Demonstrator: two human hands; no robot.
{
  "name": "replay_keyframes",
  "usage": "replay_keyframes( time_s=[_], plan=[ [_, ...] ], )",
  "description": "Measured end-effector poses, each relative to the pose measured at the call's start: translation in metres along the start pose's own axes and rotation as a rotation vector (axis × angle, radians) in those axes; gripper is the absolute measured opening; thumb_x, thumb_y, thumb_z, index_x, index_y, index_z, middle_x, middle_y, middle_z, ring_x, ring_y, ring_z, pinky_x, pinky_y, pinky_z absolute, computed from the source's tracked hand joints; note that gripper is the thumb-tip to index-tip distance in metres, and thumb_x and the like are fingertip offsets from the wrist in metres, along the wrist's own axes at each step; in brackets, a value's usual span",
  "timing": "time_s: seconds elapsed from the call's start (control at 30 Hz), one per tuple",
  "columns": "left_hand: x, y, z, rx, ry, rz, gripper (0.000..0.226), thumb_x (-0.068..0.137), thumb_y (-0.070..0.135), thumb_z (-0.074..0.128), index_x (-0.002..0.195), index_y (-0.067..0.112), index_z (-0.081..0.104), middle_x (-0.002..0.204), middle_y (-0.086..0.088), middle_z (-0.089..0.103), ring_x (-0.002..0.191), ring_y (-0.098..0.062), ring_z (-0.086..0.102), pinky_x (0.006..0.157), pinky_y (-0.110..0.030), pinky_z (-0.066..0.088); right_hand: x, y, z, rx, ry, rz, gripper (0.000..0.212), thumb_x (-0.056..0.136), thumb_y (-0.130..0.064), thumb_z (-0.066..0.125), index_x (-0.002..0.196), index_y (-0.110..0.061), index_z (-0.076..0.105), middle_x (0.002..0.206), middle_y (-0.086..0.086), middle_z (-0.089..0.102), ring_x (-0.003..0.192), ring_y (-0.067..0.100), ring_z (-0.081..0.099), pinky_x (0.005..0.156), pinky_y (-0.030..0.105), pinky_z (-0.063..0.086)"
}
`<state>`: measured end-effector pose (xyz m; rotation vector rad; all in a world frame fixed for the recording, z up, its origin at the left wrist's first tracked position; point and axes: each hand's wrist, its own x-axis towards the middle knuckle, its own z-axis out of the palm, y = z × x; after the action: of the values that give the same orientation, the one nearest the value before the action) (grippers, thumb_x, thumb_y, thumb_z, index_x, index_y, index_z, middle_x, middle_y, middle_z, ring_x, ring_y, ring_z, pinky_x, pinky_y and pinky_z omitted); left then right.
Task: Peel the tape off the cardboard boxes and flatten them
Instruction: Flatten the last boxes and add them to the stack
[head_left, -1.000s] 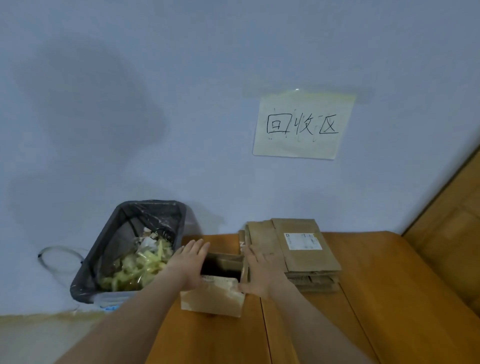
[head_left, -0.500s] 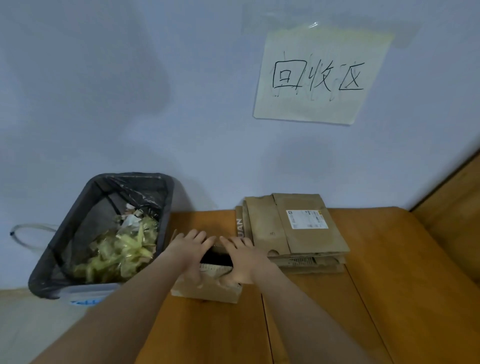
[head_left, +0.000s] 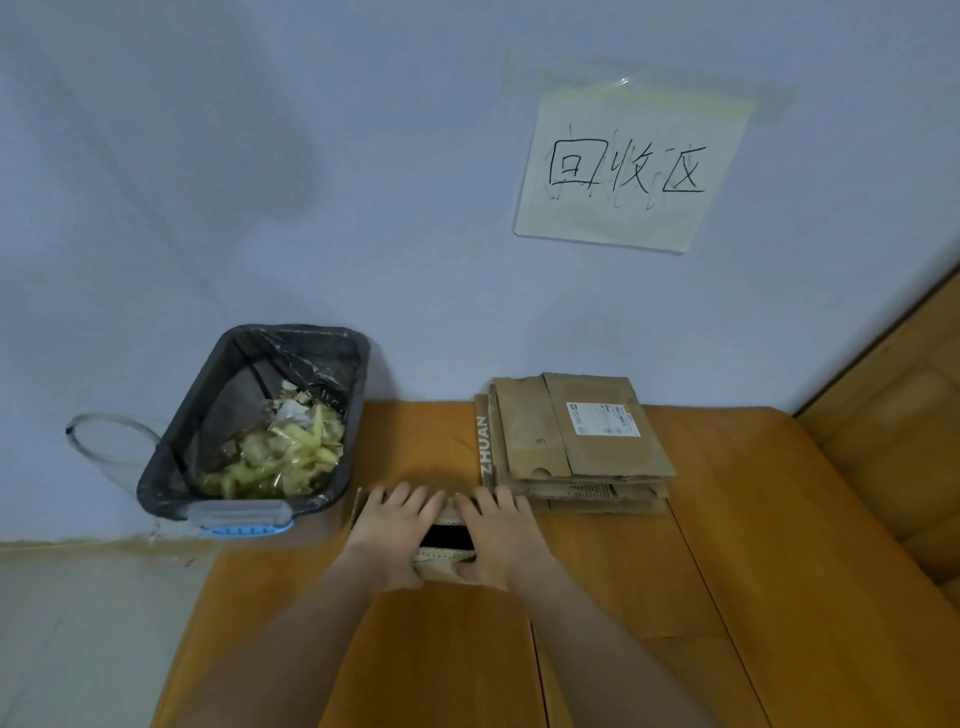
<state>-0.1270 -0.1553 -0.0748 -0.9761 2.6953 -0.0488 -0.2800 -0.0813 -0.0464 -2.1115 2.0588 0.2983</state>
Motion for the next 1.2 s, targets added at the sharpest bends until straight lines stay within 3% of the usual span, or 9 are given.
replay_keyframes(
  time_s=[0.17,0.47,0.6,0.77,0.87,0.97,1.03,1.1,1.2],
  plan=[
    [-0.048,0.032,0.011,0.035,0.026,0.026,0.098,0.079,0.048,0.062,0.152,0.015,0.006,0.150,-0.008,0.025,0.135,-0.031,0.026,0.106,-0.048,0.026,-0.049,-0.020,0.015,-0.094,0.026,-0.010,0.084,0.082,-0.051,0.060,0.147,-0.014,0.022,0.139,0.008,0.032,0.128,0.030,0.028,0.111,0.049,0.016],
    [-0.132,0.068,0.024,0.020,0.030,0.011,0.095,0.080,0.047,0.063,0.151,0.012,0.009,0.147,-0.010,0.027,0.132,-0.034,0.028,0.104,-0.053,0.026,-0.103,-0.057,0.022,-0.109,-0.071,-0.104,0.075,0.080,-0.051,0.064,0.137,-0.012,0.035,0.130,0.009,0.038,0.117,0.028,0.037,0.088,0.039,0.042],
    [-0.158,0.075,0.029,0.021,0.042,0.048,0.090,0.085,0.048,0.058,0.151,0.011,0.009,0.144,-0.013,0.028,0.131,-0.035,0.028,0.105,-0.053,0.025,-0.117,-0.073,0.024,-0.017,-0.157,-0.102,0.074,0.081,-0.048,0.066,0.137,-0.008,0.038,0.136,0.011,0.041,0.124,0.029,0.039,0.094,0.039,0.044],
    [-0.181,0.082,0.040,-0.017,0.051,0.072,0.088,0.086,0.054,0.052,0.151,0.009,0.012,0.145,-0.013,0.029,0.130,-0.034,0.029,0.106,-0.048,0.025,-0.138,-0.089,0.044,0.043,-0.156,-0.089,0.087,0.079,-0.051,0.067,0.146,-0.010,0.028,0.145,0.010,0.035,0.132,0.027,0.034,0.102,0.039,0.040],
    [-0.192,0.089,0.049,-0.038,-0.031,0.059,0.096,0.083,0.057,0.053,0.153,0.011,0.004,0.157,-0.017,0.013,0.141,-0.041,0.017,0.111,-0.052,0.019,-0.150,-0.098,0.060,0.044,-0.166,-0.076,0.100,0.078,-0.056,0.066,0.151,-0.010,0.015,0.156,0.010,0.018,0.144,0.030,0.014,0.115,0.042,0.025],
    [-0.199,0.098,0.054,-0.070,-0.073,0.051,0.095,0.082,0.058,0.053,0.152,0.014,0.006,0.158,-0.019,0.008,0.143,-0.043,0.010,0.112,-0.055,0.016,-0.163,-0.103,0.073,0.097,-0.164,-0.047,0.103,0.078,-0.065,0.060,0.153,-0.012,0.011,0.160,0.007,0.007,0.147,0.026,0.001,0.118,0.042,0.017],
    [-0.203,0.102,0.056,-0.063,-0.106,0.091,0.093,0.081,0.060,0.054,0.151,0.014,0.012,0.157,-0.018,0.009,0.142,-0.043,0.009,0.113,-0.057,0.016,-0.174,-0.103,0.084,0.158,-0.191,-0.040,0.100,0.081,-0.069,0.053,0.153,-0.015,0.010,0.161,0.002,0.001,0.148,0.020,-0.005,0.118,0.041,0.018],
    [-0.206,0.104,0.060,-0.050,-0.138,0.123,0.096,0.081,0.063,0.054,0.152,0.013,0.013,0.157,-0.017,0.008,0.143,-0.043,0.008,0.114,-0.057,0.015,-0.184,-0.105,0.094,0.182,-0.211,-0.037,0.089,0.090,-0.064,0.044,0.154,-0.017,0.006,0.162,-0.001,-0.007,0.147,0.016,-0.012,0.120,0.038,0.010],
    [-0.210,0.106,0.067,-0.124,-0.131,0.100,0.092,0.084,0.064,0.047,0.152,0.014,0.012,0.158,-0.014,0.009,0.144,-0.041,0.007,0.116,-0.054,0.016,-0.187,-0.107,0.100,0.200,-0.083,-0.029,0.063,0.100,-0.046,0.033,0.153,-0.016,0.018,0.162,0.000,0.004,0.148,0.016,-0.003,0.120,0.033,0.010]
  ],
)
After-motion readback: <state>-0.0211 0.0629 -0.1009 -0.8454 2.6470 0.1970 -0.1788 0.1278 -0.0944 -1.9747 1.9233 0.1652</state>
